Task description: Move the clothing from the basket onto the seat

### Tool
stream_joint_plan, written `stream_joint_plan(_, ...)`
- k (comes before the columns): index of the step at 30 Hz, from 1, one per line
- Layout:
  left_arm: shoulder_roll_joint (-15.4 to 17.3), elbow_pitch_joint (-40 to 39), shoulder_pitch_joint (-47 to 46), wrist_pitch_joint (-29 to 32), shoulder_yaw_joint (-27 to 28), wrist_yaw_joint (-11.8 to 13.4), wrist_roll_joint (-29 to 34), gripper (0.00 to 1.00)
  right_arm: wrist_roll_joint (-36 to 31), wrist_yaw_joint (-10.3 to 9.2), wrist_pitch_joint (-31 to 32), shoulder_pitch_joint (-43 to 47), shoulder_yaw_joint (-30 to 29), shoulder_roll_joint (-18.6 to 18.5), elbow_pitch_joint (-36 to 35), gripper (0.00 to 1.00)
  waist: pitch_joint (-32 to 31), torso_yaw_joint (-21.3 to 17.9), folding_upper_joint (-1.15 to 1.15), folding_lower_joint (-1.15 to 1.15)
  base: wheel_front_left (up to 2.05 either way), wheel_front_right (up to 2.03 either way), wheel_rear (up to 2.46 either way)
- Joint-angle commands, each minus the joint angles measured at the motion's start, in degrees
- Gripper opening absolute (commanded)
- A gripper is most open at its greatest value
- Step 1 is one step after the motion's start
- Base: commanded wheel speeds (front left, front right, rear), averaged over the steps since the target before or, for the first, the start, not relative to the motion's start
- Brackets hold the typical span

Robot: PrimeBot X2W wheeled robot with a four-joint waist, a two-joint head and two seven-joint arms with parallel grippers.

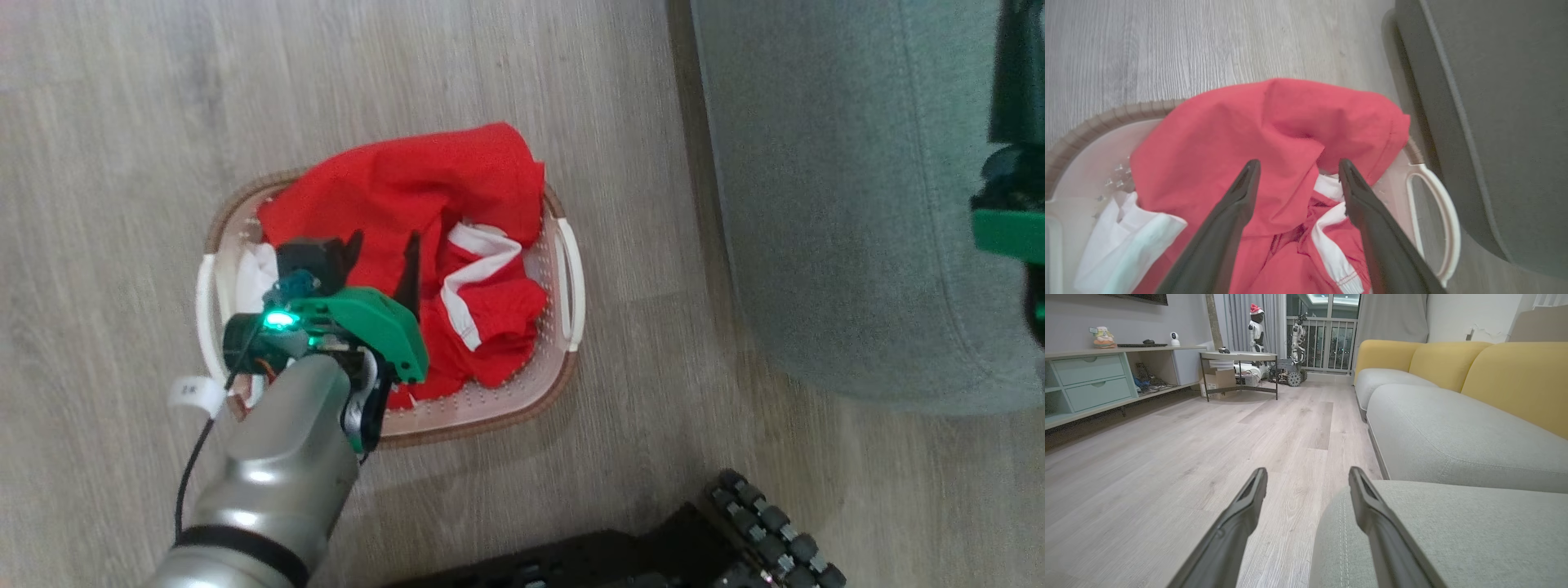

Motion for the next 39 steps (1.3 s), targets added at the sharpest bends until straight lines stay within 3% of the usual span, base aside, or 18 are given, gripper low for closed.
stream_joint_plan(1, 0.6, -0.1, 0.2, -0.7, 0.6, 0.4, -0.5, 1.00, 0.4, -0.01, -0.3, 0.4, 0.0, -1.6, -1.9, 1.00, 1.8, -0.8, 0.00, -0.01, 0.00, 0.00, 0.00)
stream_joint_plan(9, 0.6, 11.4, -7.6, 0.6, -4.0, 3.2, -5.5, 1.00, 1.0, -0.01, -0.3, -1.7, -0.9, -2.2, -3.1, 1.00, 7.0, -2.6, 0.00, -0.01, 0.00, 0.00, 0.00)
stream_joint_plan(16, 0.6, 16.2, -12.8, 3.5, -7.6, 4.8, -8.9, 1.00, 1.1, -0.01, -0.3, -2.7, -1.0, -2.4, -3.9, 1.00, 10.4, -3.5, 0.00, -0.01, 0.00, 0.00, 0.00)
stream_joint_plan(28, 0.6, 19.6, -16.1, 10.0, -10.9, 4.1, -13.4, 1.00, 1.2, -0.01, -0.3, -3.4, -0.7, -2.1, -4.5, 1.00, 13.0, -4.6, 0.00, -0.01, 0.00, 0.00, 0.00)
stream_joint_plan(29, 0.6, 19.7, -16.2, 9.6, -11.1, 4.0, -13.6, 0.78, 1.2, -0.01, -0.3, -3.4, -0.7, -2.1, -4.5, 1.00, 13.1, -4.6, 0.00, -0.01, 0.00, 0.00, 0.00)
stream_joint_plan(31, 0.6, 19.8, -16.4, 8.7, -11.7, 3.4, -13.7, 0.16, 1.2, -0.01, -0.3, -3.4, -0.7, -2.1, -4.3, 1.00, 13.1, -4.6, 0.00, -0.01, 0.00, 0.00, 0.00)
stream_joint_plan(32, 0.6, 19.9, -16.6, 8.1, -11.9, 3.2, -13.8, 0.00, 1.2, -0.01, -0.3, -3.4, -0.7, -2.0, -4.3, 1.00, 13.1, -4.6, 0.00, -0.01, 0.00, 0.00, 0.00)
stream_joint_plan(39, 0.6, 20.2, -16.1, 6.5, -12.8, 1.9, -15.3, 0.00, 1.1, -0.01, -0.3, -3.6, -0.1, -1.7, -3.8, 1.00, 11.4, -4.0, 0.00, -0.01, 0.00, 0.00, 0.00)
